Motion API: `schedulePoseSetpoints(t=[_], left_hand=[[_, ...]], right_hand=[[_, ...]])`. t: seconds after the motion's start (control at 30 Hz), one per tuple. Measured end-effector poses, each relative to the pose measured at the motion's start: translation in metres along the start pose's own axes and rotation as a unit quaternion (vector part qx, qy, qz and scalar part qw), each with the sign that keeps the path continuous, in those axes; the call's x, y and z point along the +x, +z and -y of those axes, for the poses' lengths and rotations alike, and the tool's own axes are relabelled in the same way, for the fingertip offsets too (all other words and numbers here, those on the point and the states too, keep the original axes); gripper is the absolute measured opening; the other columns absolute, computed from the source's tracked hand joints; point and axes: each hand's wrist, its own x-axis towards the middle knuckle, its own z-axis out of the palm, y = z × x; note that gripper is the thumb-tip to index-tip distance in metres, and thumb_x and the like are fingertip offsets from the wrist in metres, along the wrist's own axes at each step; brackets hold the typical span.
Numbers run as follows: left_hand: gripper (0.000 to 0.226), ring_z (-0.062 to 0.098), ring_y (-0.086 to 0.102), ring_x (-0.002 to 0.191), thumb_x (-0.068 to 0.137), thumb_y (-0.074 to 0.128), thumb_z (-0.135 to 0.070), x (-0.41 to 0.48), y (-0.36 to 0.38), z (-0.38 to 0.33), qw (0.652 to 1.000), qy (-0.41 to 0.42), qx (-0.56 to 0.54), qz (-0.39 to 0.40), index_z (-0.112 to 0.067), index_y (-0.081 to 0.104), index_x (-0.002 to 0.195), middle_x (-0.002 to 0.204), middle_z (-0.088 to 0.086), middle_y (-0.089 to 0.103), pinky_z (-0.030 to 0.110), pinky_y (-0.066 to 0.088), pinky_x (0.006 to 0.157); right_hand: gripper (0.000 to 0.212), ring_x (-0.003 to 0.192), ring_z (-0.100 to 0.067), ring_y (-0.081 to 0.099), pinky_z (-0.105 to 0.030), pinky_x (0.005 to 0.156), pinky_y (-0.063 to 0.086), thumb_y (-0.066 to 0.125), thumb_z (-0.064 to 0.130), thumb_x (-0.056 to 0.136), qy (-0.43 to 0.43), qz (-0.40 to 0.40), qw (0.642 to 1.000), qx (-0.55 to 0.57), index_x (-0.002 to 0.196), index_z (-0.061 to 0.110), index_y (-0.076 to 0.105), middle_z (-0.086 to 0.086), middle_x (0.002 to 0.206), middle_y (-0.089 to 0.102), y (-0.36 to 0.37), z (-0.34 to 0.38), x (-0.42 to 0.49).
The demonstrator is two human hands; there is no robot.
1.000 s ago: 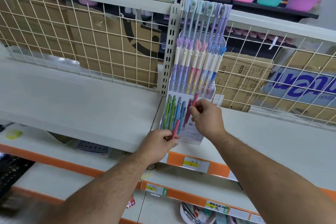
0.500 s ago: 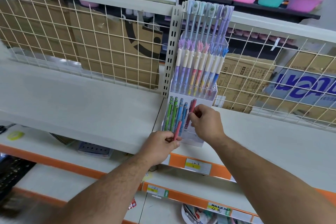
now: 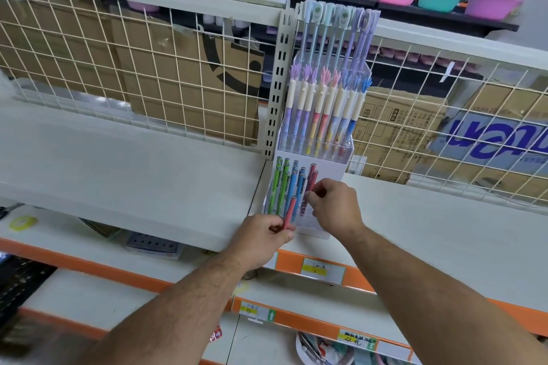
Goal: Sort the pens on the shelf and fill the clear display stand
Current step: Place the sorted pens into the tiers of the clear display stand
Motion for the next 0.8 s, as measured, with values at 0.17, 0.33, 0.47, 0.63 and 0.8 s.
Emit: schedulePoseSetpoints(t=[0.17,0.33,0.47,0.63,0.8], left_hand=[[0.011,0.004,0.067,0.092,0.089,0.073,-0.030,0.001,0.001,0.001,1.000,-0.001,0.005,0.003,-0.037,0.075,0.097,0.097,-0.016,0.071,0.032,0.059,0.088],[0.010,0.001,0.067,0.088,0.089,0.074,-0.030,0.001,0.001,0.002,1.000,0.002,0.004,0.003,-0.040,0.074,0.092,0.094,-0.019,0.071,0.030,0.059,0.086],[0.012,0.000,0.068,0.087,0.089,0.073,-0.030,0.002,0.001,0.003,1.000,0.007,0.009,0.003,-0.042,0.074,0.090,0.091,-0.019,0.072,0.027,0.059,0.084],[0.029,-0.008,0.061,0.063,0.089,0.073,-0.030,0.001,0.001,0.001,0.999,0.030,0.018,0.006,-0.051,0.069,0.070,0.067,-0.026,0.066,0.014,0.047,0.061],[0.029,-0.009,0.060,0.061,0.090,0.071,-0.031,0.001,-0.001,0.001,0.998,0.046,0.031,0.009,-0.052,0.069,0.070,0.066,-0.026,0.066,0.007,0.042,0.054]], right_hand=[[0.011,0.071,-0.018,0.070,-0.042,0.074,0.062,0.070,0.026,0.094,0.015,0.001,0.999,0.031,0.086,0.020,0.069,0.005,0.077,0.070,0.002,-0.003,-0.003],[0.009,0.068,-0.014,0.068,-0.034,0.070,0.059,0.071,0.027,0.093,0.008,-0.021,0.999,0.031,0.085,0.022,0.071,0.006,0.076,0.071,0.001,-0.006,-0.013],[0.024,0.063,0.001,0.061,-0.011,0.059,0.045,0.067,0.016,0.089,-0.011,-0.014,0.999,0.048,0.070,0.030,0.065,0.014,0.068,0.067,0.002,-0.012,-0.032],[0.008,0.065,-0.001,0.058,-0.018,0.065,0.048,0.077,0.016,0.084,-0.042,0.079,0.989,0.120,0.081,0.023,0.073,0.010,0.076,0.069,0.010,-0.011,-0.052],[0.016,0.063,-0.001,0.056,-0.018,0.063,0.047,0.077,0.019,0.086,-0.066,0.063,0.991,0.100,0.074,0.027,0.069,0.011,0.071,0.066,0.014,-0.007,-0.054]])
